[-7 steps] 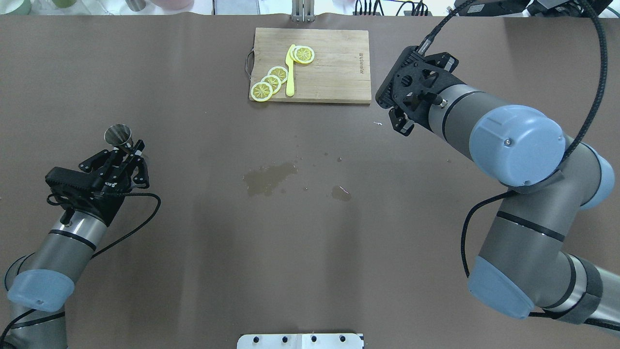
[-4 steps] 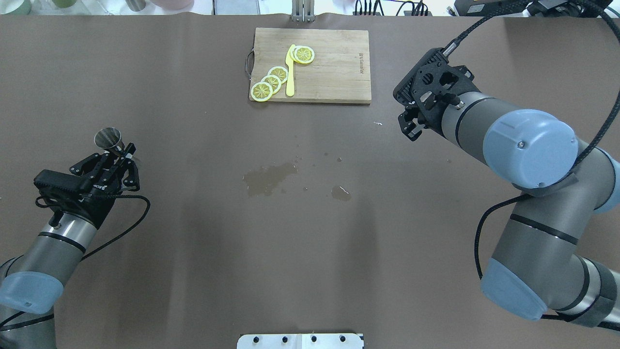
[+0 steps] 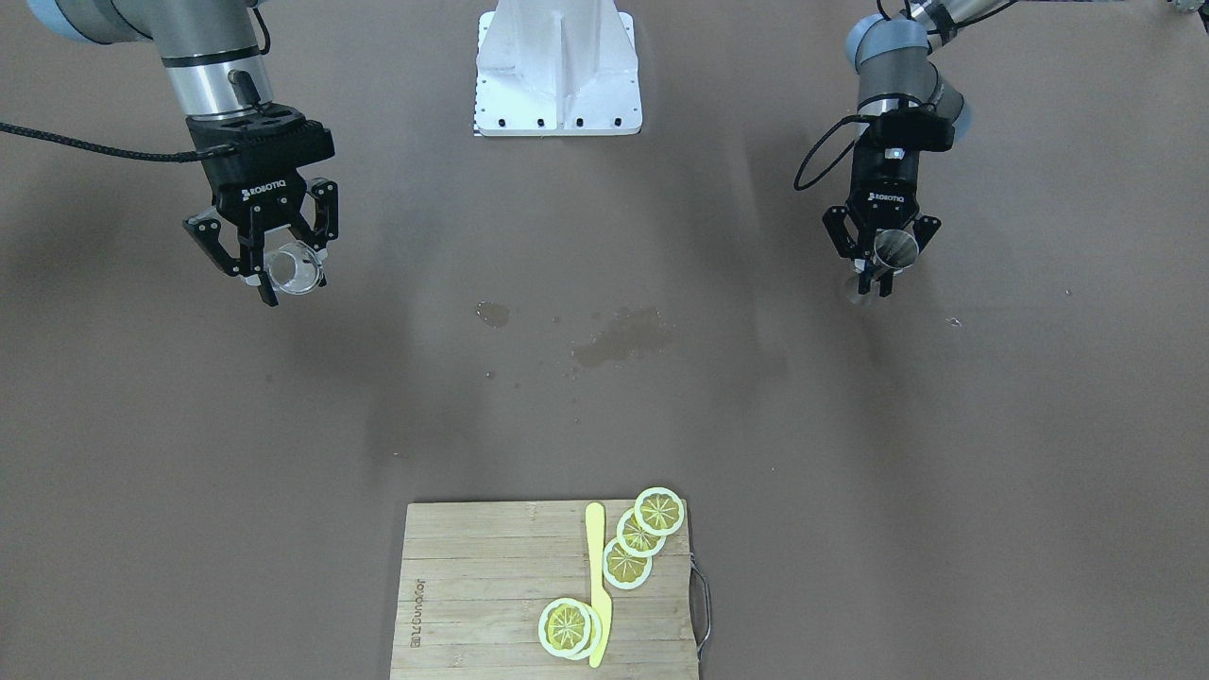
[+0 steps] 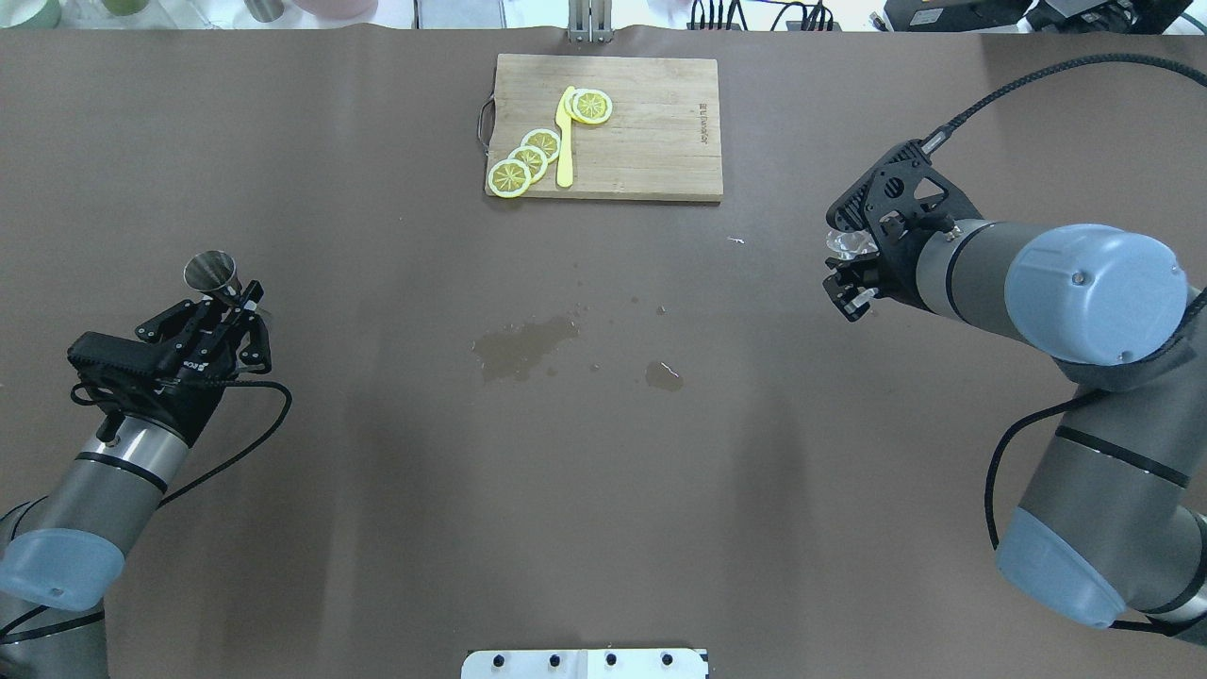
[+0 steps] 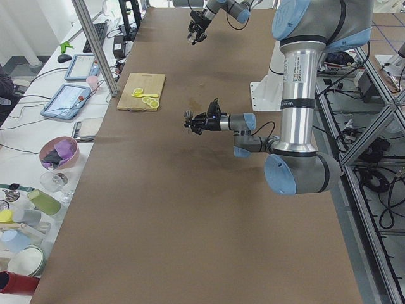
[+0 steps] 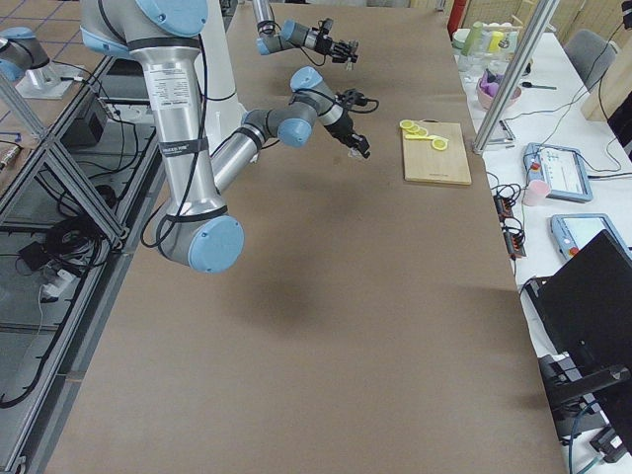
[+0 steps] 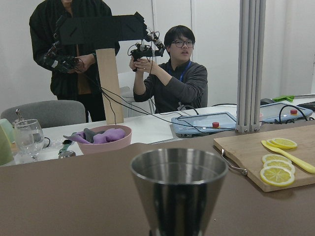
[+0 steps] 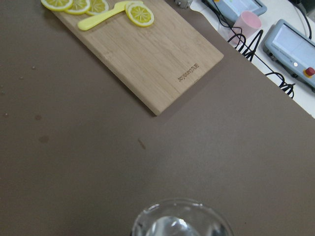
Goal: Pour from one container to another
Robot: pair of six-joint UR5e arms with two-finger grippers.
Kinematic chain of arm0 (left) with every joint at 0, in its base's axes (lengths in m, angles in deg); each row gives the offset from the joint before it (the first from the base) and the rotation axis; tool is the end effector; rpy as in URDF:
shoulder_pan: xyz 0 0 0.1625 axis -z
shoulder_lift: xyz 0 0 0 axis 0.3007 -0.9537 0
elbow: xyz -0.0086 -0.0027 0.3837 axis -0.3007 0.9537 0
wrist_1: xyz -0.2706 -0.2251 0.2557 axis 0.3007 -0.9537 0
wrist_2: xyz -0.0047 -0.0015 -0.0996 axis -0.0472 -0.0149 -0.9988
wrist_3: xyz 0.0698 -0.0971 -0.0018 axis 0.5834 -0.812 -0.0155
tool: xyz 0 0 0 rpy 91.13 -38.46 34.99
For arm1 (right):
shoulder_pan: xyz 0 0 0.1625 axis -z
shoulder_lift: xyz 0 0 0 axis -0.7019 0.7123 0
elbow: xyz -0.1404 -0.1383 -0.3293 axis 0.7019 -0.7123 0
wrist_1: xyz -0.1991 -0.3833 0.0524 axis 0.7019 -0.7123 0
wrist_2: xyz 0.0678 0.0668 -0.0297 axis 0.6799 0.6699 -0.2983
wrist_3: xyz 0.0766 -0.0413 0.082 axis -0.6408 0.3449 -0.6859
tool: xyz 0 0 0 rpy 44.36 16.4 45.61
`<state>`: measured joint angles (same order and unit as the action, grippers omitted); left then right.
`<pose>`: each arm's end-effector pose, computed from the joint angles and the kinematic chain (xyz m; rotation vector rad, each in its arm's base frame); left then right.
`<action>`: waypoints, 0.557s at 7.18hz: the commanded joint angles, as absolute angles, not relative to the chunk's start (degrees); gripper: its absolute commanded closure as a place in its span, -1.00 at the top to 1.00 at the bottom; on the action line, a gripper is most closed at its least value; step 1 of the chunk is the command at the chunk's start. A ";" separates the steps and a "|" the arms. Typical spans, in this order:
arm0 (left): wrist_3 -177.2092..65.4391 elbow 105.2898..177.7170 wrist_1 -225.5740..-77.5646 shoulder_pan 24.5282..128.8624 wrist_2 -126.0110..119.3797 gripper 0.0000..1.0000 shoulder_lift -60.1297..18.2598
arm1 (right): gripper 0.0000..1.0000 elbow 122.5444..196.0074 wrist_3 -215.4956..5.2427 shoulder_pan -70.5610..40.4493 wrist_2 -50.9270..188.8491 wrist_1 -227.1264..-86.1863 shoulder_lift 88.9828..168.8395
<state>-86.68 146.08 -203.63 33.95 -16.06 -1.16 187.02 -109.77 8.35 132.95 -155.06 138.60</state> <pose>0.4032 -0.3611 0.4159 1.3271 0.7354 -0.3169 -0.3504 -0.4296 0.2514 0.8141 -0.5626 -0.4973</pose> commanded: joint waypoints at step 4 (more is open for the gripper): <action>-86.68 144.93 -203.42 33.85 -16.15 -1.00 -2.04 | -1.00 187.92 -110.07 2.31 145.67 -154.97 147.58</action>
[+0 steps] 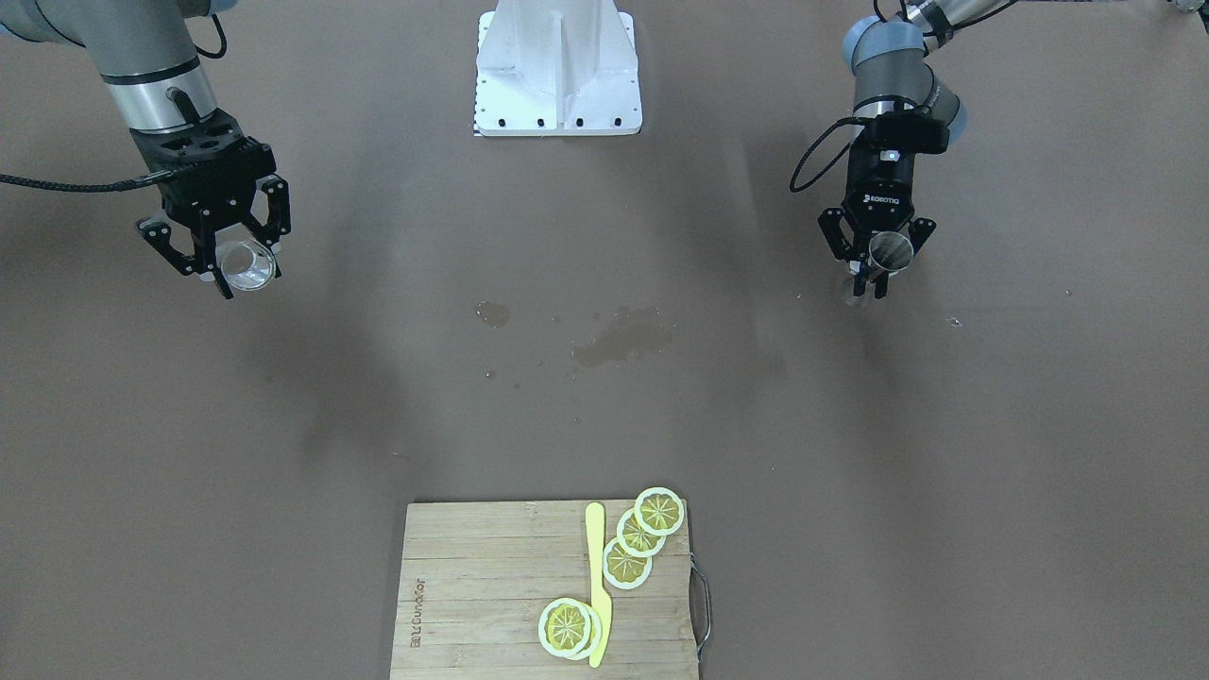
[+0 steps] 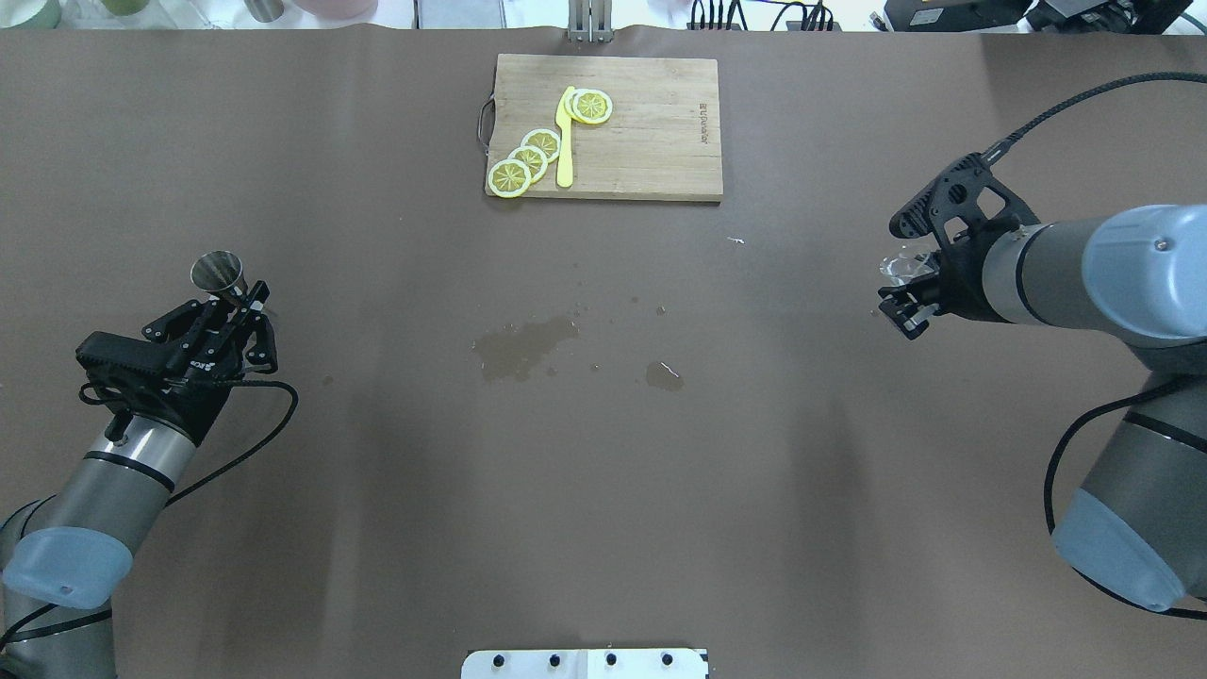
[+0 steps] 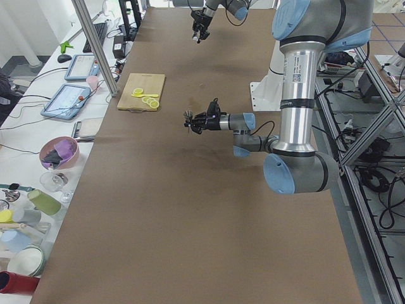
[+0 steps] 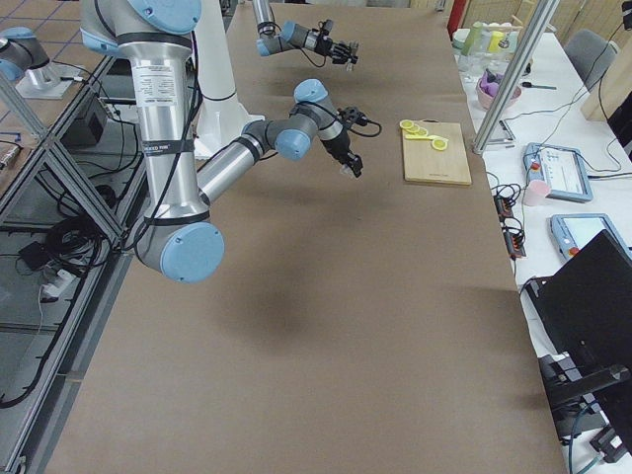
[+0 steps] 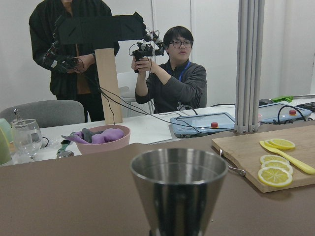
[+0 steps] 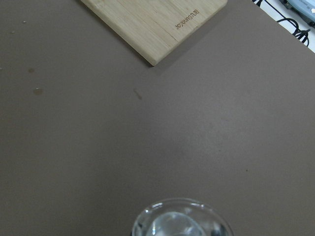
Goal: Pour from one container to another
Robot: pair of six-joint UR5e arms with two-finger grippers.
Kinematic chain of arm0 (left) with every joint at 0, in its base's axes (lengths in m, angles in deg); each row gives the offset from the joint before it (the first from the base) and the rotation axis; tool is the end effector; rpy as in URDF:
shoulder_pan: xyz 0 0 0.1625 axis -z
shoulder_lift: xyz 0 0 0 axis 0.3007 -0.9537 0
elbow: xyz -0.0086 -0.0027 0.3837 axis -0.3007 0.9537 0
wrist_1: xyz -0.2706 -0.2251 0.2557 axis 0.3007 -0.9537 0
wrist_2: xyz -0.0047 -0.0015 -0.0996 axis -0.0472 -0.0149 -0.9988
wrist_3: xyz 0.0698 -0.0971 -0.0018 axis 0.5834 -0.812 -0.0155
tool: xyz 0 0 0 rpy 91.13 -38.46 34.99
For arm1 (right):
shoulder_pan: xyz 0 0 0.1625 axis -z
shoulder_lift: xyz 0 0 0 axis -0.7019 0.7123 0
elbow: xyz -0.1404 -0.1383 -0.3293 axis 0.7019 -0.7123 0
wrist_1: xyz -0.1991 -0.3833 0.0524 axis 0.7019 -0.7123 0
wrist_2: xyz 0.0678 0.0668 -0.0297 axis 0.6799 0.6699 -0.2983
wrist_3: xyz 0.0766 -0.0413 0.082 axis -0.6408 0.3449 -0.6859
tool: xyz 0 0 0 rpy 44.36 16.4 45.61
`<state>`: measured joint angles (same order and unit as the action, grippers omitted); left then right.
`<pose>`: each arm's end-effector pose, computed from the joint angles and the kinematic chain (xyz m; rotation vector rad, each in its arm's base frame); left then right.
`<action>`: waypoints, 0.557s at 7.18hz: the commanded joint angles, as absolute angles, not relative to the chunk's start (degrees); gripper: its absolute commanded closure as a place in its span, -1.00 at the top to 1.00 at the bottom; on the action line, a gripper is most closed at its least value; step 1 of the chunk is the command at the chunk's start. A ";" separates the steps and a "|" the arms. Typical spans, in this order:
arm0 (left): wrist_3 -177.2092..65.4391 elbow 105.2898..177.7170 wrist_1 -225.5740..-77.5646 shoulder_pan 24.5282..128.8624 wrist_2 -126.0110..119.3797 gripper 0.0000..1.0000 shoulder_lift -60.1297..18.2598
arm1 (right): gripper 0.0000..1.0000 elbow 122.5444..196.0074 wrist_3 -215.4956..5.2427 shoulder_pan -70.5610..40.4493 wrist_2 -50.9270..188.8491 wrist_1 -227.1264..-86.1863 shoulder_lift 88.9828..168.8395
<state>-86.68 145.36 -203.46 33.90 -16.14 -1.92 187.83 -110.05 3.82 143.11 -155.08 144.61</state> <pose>0.4088 -0.3622 0.4158 1.3256 0.7348 -0.3139 -0.3168 -0.4292 0.2997 0.6622 -0.6143 -0.5078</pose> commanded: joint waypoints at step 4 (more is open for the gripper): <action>-87.03 141.94 -203.60 33.32 -16.59 -1.00 -3.89 | -1.00 186.35 -111.65 0.11 143.88 -150.96 150.51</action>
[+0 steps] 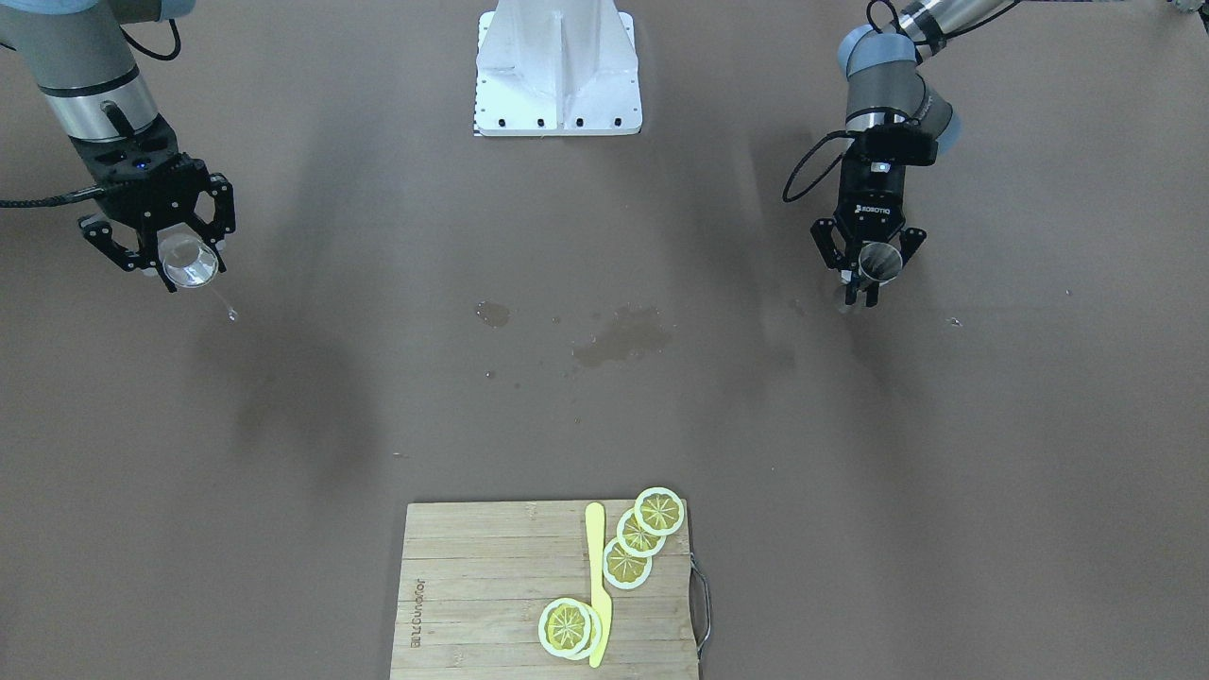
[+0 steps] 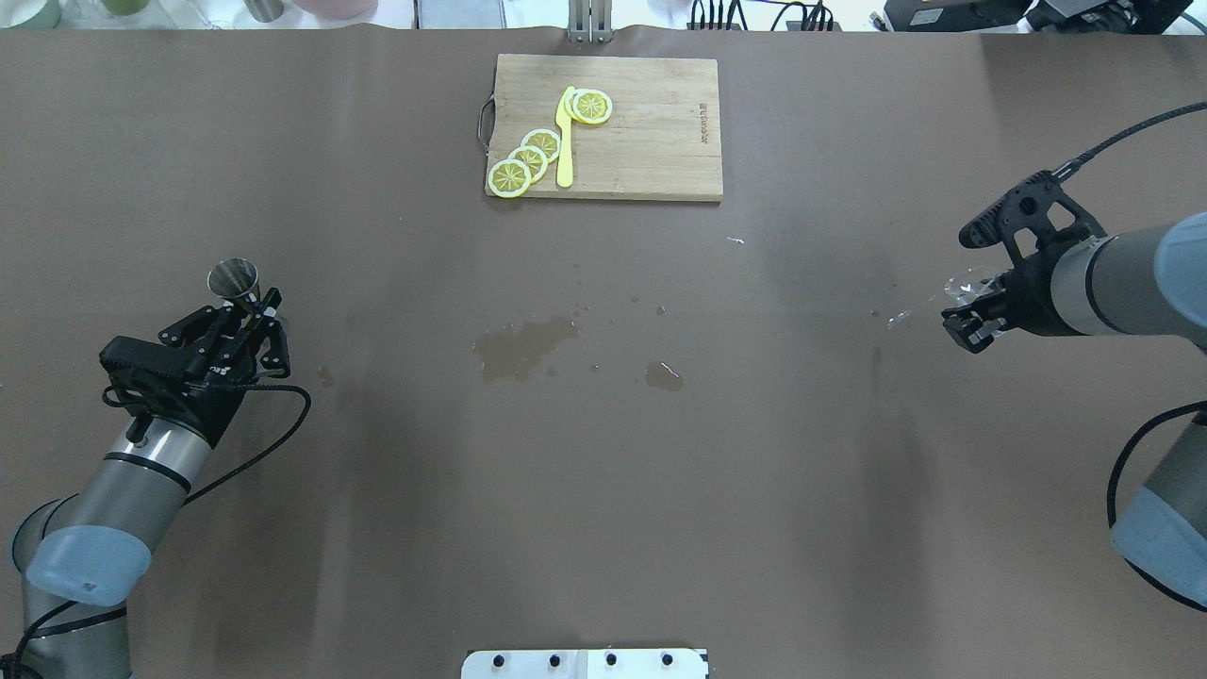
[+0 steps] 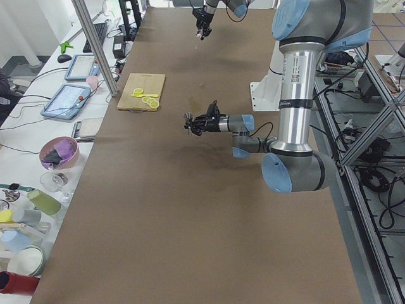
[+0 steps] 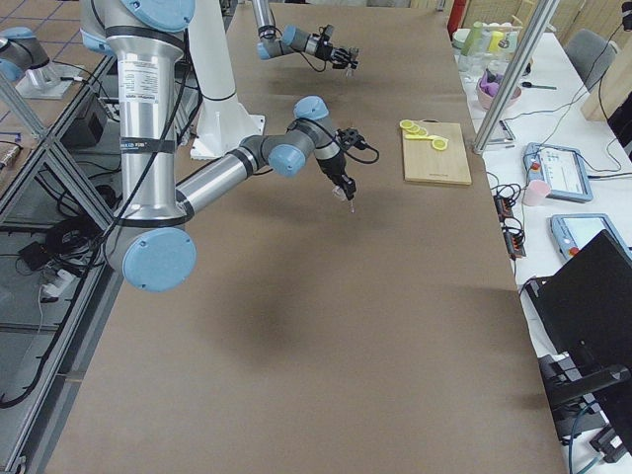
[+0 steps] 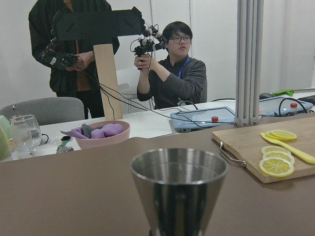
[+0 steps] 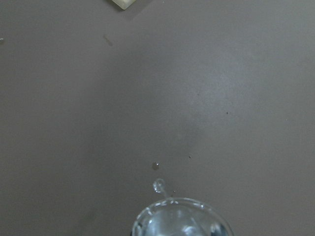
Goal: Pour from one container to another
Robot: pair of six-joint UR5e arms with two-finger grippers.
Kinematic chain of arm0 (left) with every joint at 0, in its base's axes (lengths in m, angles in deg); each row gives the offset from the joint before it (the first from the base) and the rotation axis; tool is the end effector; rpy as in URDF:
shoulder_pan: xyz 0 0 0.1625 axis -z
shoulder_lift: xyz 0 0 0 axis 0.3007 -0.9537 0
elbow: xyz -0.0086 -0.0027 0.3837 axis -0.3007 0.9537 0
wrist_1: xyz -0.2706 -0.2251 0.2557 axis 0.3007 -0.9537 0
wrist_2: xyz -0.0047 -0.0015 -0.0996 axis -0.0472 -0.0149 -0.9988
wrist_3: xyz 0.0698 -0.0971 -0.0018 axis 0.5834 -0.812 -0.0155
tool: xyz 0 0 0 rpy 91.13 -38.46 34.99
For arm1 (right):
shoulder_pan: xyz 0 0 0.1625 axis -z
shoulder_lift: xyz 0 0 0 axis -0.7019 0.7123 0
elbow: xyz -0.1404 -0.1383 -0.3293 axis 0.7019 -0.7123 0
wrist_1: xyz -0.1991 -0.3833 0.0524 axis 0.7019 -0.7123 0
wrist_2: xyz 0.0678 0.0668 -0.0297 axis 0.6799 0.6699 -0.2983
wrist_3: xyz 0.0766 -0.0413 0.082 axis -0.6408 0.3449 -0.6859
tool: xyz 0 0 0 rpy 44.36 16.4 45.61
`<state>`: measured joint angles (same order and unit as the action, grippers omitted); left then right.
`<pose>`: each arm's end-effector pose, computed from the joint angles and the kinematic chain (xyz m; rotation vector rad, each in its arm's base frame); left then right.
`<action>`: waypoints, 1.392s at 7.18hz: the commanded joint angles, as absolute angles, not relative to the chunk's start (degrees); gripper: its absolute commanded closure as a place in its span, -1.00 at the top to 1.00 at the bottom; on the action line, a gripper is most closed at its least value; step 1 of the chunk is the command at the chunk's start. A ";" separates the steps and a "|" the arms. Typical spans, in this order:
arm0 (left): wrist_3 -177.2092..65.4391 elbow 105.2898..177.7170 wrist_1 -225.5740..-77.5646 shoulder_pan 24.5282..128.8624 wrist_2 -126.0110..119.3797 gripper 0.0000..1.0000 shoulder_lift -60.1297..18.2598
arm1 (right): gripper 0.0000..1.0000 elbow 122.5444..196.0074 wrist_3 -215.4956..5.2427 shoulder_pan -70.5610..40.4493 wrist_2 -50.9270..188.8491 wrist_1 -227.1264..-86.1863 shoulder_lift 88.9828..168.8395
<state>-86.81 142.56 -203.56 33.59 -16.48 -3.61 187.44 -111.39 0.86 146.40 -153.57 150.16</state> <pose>0.4244 -0.3635 0.4249 1.3162 0.7282 -0.2971 -0.2882 -0.4299 0.3480 0.5722 -0.6049 -0.4605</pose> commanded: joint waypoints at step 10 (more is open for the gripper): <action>-91.69 137.55 -203.60 32.79 -16.59 -1.00 -8.28 | -1.00 160.68 -116.84 0.10 123.91 -96.35 151.92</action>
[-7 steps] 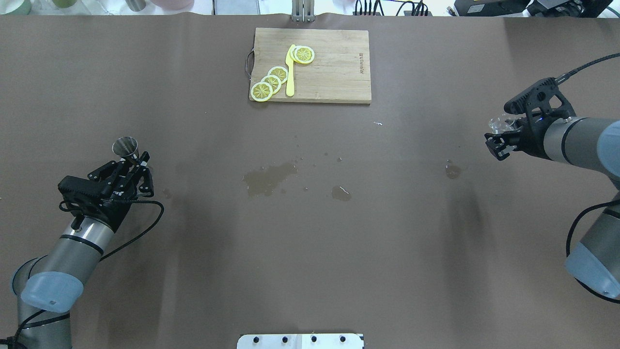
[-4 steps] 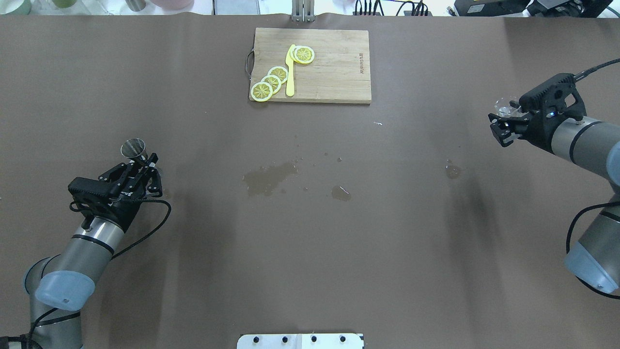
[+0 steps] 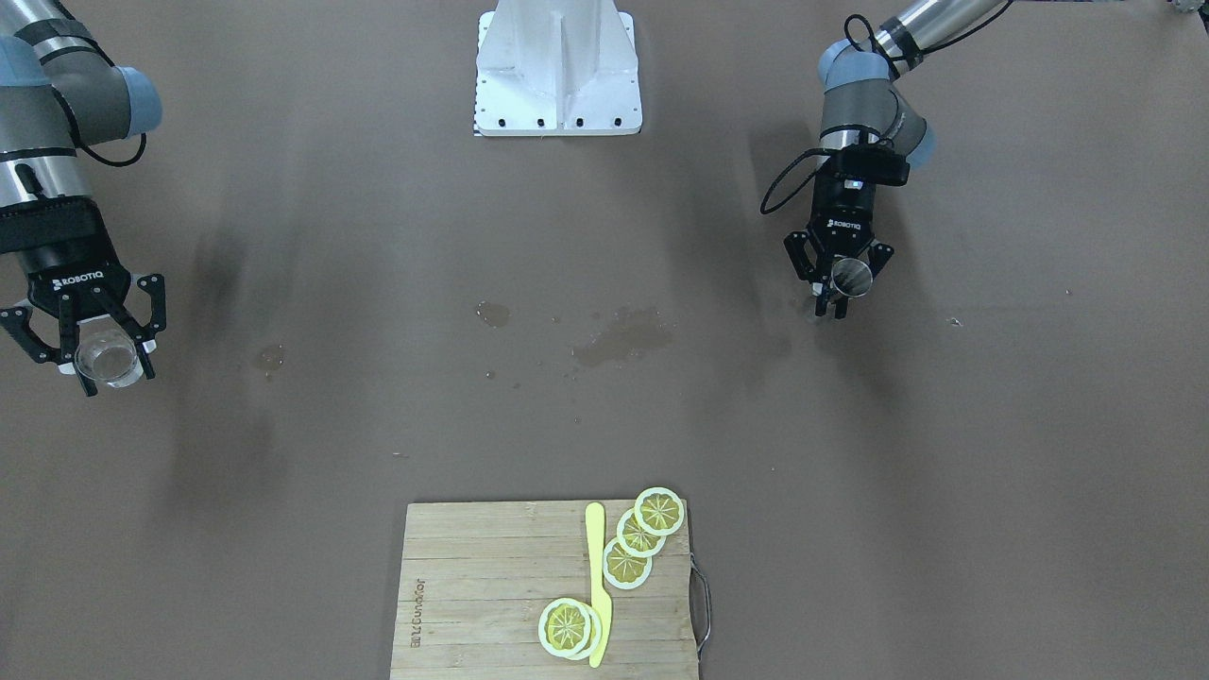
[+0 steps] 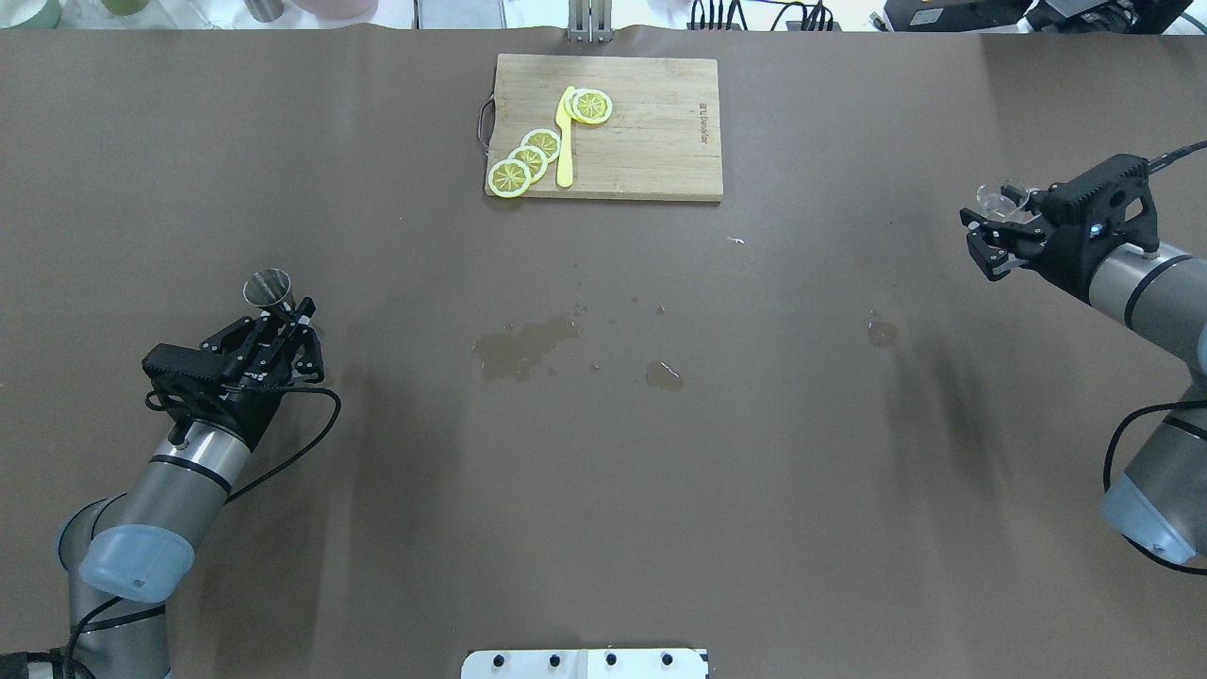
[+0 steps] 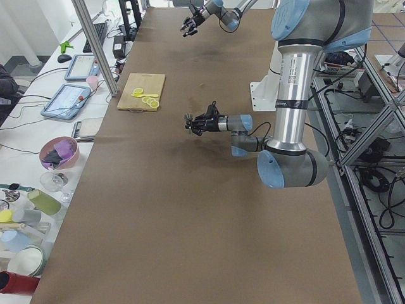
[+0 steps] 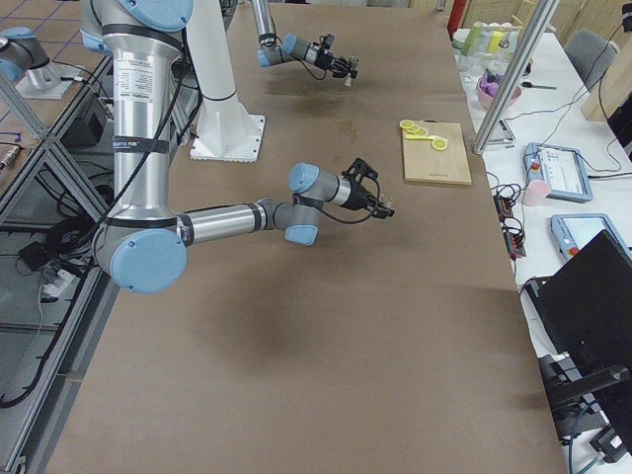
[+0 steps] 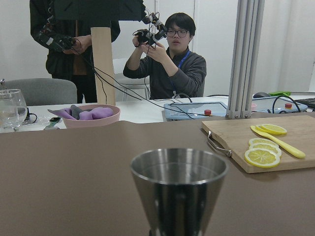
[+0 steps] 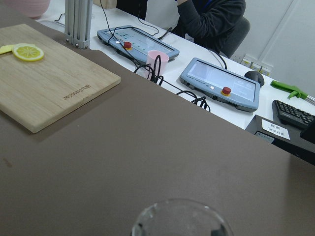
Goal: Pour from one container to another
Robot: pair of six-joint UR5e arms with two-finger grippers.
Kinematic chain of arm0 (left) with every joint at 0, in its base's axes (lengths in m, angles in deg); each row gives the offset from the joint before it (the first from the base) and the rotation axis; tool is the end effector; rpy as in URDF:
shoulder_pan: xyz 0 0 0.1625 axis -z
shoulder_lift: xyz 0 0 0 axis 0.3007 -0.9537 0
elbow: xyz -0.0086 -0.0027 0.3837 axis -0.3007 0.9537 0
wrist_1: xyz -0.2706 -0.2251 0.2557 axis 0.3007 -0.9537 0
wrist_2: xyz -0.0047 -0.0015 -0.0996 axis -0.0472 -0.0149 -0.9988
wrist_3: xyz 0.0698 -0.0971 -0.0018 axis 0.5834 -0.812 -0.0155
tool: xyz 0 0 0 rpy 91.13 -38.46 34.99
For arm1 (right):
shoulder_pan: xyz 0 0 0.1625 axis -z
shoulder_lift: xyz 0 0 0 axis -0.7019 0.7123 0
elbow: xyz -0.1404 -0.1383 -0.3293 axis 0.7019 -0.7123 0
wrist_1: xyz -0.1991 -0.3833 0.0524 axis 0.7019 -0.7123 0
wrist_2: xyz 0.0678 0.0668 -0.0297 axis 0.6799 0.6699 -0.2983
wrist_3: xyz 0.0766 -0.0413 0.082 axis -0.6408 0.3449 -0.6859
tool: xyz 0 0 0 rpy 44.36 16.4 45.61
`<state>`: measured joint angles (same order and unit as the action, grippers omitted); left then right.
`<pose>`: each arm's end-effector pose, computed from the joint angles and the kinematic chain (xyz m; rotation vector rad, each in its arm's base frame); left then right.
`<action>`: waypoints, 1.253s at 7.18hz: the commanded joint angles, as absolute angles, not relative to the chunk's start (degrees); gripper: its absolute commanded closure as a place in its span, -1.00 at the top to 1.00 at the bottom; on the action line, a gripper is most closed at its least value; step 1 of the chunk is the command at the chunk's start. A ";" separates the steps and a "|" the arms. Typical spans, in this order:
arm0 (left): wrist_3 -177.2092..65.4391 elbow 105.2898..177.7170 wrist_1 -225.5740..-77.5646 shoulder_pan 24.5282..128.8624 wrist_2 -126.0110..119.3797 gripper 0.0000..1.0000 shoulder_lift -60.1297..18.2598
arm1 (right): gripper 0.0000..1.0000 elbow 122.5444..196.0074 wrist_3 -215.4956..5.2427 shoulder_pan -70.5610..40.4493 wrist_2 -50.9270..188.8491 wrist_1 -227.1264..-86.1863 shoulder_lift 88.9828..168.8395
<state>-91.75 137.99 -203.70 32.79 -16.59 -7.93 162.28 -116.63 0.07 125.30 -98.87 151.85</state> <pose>0.4578 -0.3652 0.4247 1.2793 0.7943 -0.3527 -0.2729 -0.4860 0.4591 1.1300 -0.6453 -0.1406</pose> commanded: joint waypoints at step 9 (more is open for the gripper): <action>-91.87 135.18 -203.60 32.88 -17.64 -1.00 -10.30 | -1.00 164.29 -127.91 8.52 107.58 -95.48 159.91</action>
<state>-91.84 135.70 -203.59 32.87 -17.64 -10.14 164.72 -127.36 6.42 110.84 -95.78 159.12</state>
